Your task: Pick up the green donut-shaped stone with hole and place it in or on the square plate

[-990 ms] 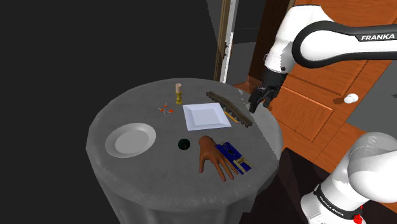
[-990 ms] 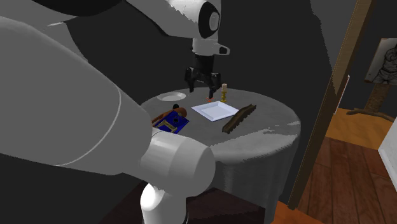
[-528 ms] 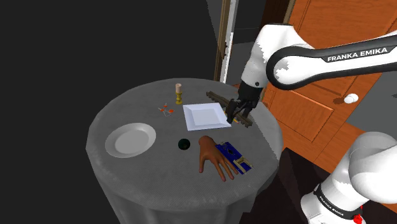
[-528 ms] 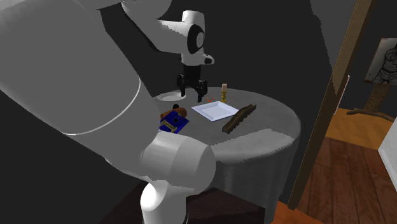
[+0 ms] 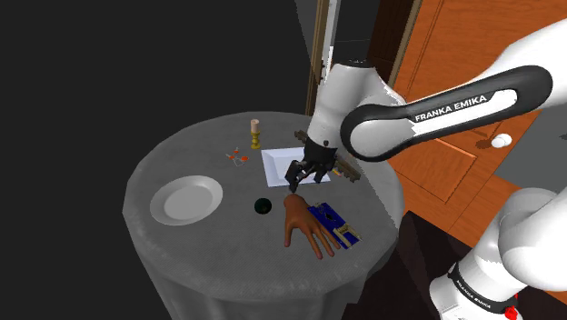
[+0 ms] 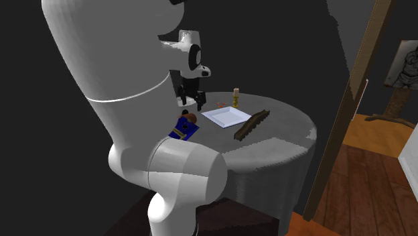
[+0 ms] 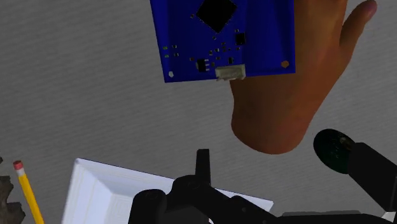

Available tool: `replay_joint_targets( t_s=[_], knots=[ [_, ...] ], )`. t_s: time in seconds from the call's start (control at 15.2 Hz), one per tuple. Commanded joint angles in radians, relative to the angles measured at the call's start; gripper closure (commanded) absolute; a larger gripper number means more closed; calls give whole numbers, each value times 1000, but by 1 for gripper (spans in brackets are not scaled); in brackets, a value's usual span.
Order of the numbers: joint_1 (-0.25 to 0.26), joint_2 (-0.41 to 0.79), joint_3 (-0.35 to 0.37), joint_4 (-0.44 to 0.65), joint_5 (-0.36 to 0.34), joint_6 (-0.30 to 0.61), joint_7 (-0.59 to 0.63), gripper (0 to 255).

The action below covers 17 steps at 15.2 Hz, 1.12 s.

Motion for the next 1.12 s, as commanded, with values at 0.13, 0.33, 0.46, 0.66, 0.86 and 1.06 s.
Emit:
replay_joint_targets(
  t_s=[0.13,0.33,0.46,0.66,0.86,1.06],
  knots=[
    [-4,144,69,79,-76,93,121,0],
    [-3,260,106,152,-170,145,227,0],
    [8,334,117,205,-241,169,300,0],
    [13,371,111,203,-270,202,320,0],
    [18,409,105,204,-302,234,342,0],
    [22,429,101,206,-319,251,354,0]
  ],
)
